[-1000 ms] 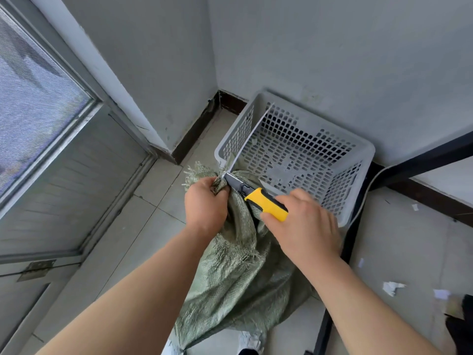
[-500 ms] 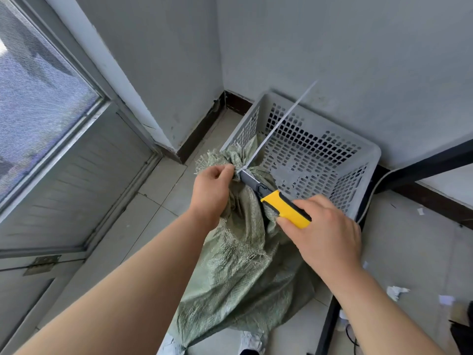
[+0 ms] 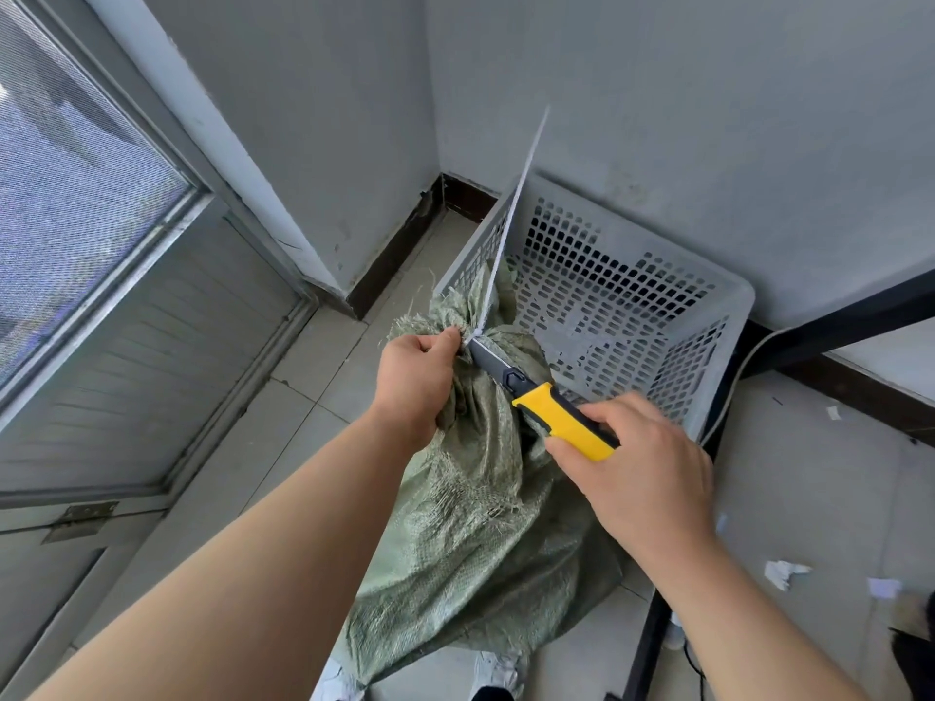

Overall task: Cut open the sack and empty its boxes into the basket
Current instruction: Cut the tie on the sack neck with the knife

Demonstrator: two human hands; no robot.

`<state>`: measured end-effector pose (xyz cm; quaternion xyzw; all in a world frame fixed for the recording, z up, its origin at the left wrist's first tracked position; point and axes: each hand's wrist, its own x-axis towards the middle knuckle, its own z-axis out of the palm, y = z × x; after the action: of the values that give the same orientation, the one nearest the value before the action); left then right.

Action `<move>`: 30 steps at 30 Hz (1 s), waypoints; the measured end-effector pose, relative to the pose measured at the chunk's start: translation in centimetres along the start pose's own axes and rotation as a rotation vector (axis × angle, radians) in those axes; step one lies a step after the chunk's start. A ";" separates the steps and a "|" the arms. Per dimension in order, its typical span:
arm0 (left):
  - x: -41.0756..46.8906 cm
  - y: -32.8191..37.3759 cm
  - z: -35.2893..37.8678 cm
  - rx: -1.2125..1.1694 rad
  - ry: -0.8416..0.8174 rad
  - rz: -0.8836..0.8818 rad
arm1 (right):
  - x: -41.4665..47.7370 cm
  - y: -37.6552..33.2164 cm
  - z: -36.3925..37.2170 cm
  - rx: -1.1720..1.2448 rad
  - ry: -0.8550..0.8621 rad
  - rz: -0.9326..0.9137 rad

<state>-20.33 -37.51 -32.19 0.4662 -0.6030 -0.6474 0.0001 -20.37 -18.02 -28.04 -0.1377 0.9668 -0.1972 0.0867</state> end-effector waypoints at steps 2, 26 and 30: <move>0.2 0.0 0.1 0.027 -0.003 0.012 | -0.1 0.0 0.1 0.020 0.001 0.005; -0.6 -0.4 -0.1 0.440 -0.106 0.387 | 2.4 -1.2 -3.8 -0.229 -0.085 -0.049; -1.0 -0.2 -0.2 0.183 -0.162 0.196 | 1.8 -1.0 -3.0 -0.190 -0.058 -0.027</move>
<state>-19.49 -37.03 -31.72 0.3493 -0.7001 -0.6221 -0.0275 -22.49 -18.40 -25.10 -0.1639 0.9763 -0.1016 0.0983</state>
